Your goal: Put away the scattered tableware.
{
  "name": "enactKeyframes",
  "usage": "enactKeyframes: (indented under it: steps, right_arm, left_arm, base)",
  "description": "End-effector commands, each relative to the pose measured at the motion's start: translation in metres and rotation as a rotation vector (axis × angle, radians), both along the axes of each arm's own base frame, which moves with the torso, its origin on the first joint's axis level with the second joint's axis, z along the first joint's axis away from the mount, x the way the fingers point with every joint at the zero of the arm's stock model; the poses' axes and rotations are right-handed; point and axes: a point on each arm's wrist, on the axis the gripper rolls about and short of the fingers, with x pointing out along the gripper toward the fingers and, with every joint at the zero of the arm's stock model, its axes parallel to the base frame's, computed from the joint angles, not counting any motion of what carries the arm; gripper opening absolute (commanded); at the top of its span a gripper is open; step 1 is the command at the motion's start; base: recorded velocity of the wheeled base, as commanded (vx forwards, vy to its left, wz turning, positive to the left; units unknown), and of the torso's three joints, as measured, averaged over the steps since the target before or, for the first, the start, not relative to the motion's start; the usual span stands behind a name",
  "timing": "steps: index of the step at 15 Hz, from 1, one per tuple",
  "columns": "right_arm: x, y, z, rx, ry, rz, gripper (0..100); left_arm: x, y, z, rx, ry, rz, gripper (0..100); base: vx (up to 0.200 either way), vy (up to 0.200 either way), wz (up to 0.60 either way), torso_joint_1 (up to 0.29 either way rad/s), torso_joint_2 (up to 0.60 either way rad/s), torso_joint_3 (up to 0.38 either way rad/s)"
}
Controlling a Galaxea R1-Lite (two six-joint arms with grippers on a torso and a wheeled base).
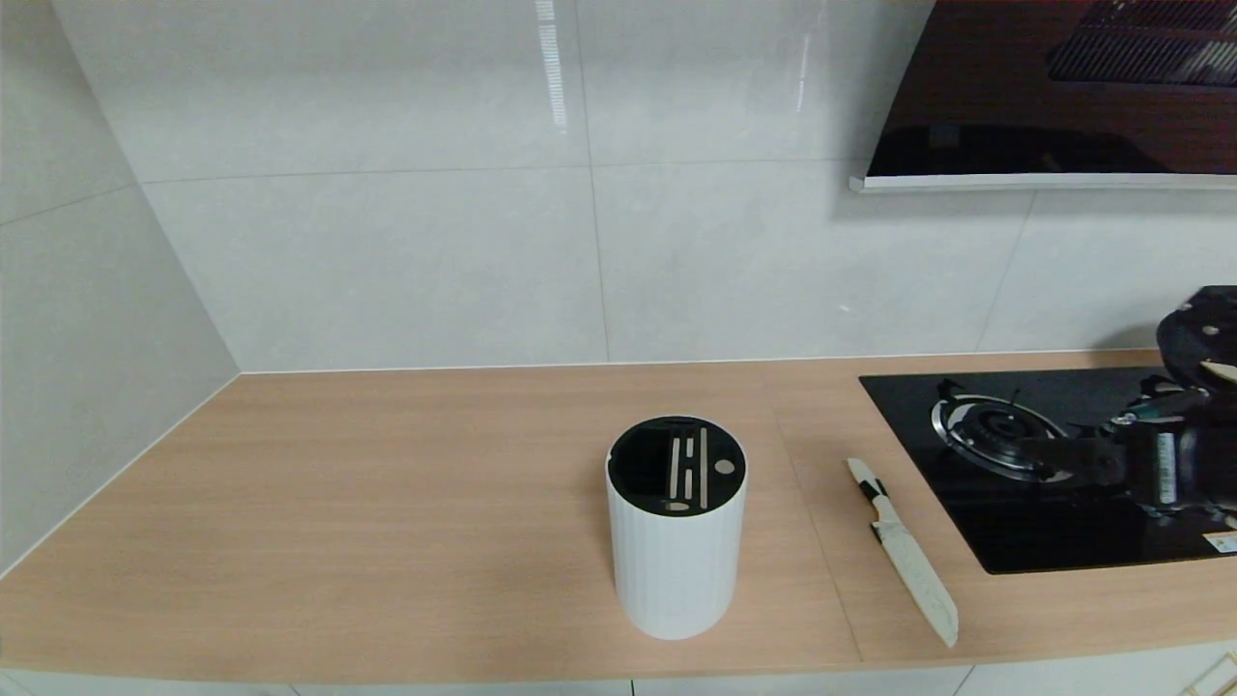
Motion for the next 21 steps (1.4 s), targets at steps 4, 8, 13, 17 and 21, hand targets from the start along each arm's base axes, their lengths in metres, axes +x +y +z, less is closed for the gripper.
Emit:
enactKeyframes:
  steps: [4,8,13,17,21]
  right_arm:
    - [0.12,0.017,-0.114,-0.038,0.244,0.007,100]
    - [0.141,0.019,-0.155,-0.066,0.288,-0.02,100]
    - [0.154,0.021,-0.192,-0.103,0.331,-0.049,100]
    - [0.157,0.022,-0.205,-0.117,0.34,-0.06,100]
    - [0.16,0.03,-0.217,-0.132,0.341,-0.052,100]
  left_arm:
    - [0.0,0.0,0.0,0.001,0.0,0.002,100]
    - [0.0,0.0,0.0,0.001,0.0,0.002,100]
    - [0.0,0.0,0.0,0.001,0.0,0.002,100]
    - [0.0,0.0,0.0,0.001,0.0,0.002,100]
    - [0.0,0.0,0.0,-0.001,0.0,0.002,100]
  base:
    - [0.0,0.0,0.0,0.0,0.0,0.0]
    - [0.0,0.0,0.0,0.0,0.0,0.0]
    - [0.0,0.0,0.0,0.0,0.0,0.0]
    - [0.0,0.0,0.0,0.0,0.0,0.0]
    - [0.0,0.0,0.0,0.0,0.0,0.0]
